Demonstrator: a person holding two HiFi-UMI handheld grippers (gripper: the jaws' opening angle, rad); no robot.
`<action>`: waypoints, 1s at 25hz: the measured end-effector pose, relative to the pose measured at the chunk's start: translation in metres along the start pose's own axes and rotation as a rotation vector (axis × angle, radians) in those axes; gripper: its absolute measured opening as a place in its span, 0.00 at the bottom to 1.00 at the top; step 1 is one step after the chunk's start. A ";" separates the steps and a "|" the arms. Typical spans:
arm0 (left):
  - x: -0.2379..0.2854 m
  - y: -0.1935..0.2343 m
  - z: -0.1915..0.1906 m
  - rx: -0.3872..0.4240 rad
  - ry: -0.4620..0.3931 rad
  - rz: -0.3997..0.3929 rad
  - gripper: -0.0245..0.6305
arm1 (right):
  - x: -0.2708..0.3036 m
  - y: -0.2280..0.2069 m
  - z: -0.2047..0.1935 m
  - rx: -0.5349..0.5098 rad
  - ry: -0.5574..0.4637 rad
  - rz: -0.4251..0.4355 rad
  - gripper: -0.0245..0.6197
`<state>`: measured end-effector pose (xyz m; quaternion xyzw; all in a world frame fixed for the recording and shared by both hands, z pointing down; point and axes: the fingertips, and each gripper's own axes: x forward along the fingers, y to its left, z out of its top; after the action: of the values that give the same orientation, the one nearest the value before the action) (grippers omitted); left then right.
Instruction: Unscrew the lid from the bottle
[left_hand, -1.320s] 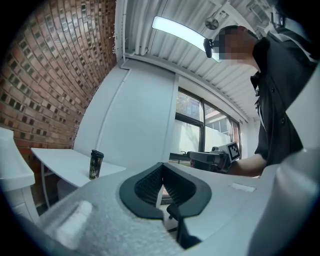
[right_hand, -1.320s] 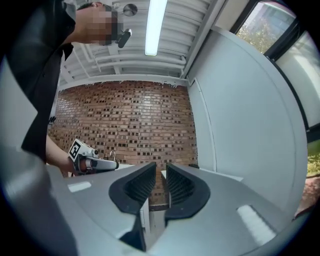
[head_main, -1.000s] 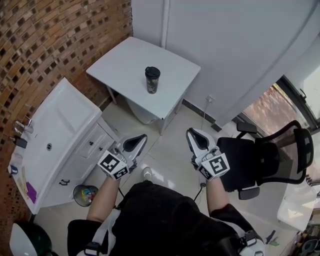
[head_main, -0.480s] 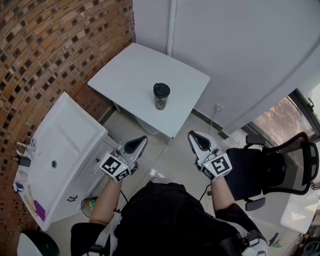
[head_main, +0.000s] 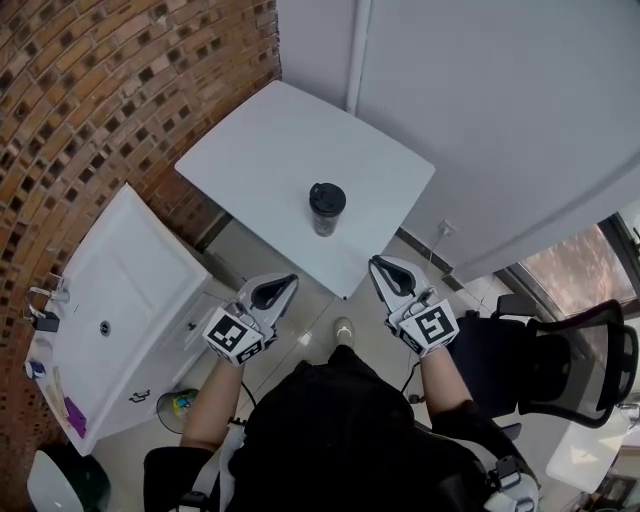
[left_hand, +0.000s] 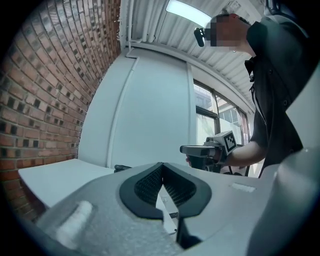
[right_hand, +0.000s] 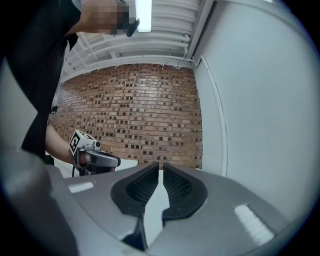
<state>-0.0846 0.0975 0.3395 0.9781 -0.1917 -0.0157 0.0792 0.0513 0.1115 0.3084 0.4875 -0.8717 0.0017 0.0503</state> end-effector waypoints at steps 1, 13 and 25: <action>0.006 0.006 0.000 -0.005 -0.001 0.016 0.04 | 0.006 -0.008 0.001 0.001 -0.002 0.016 0.09; 0.071 0.070 0.006 0.002 -0.010 0.199 0.04 | 0.068 -0.107 0.011 -0.015 -0.046 0.157 0.10; 0.080 0.097 0.000 0.020 0.040 0.278 0.04 | 0.090 -0.131 -0.006 0.029 -0.039 0.227 0.10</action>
<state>-0.0467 -0.0212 0.3553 0.9430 -0.3239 0.0168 0.0744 0.1168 -0.0334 0.3164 0.3861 -0.9220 0.0106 0.0260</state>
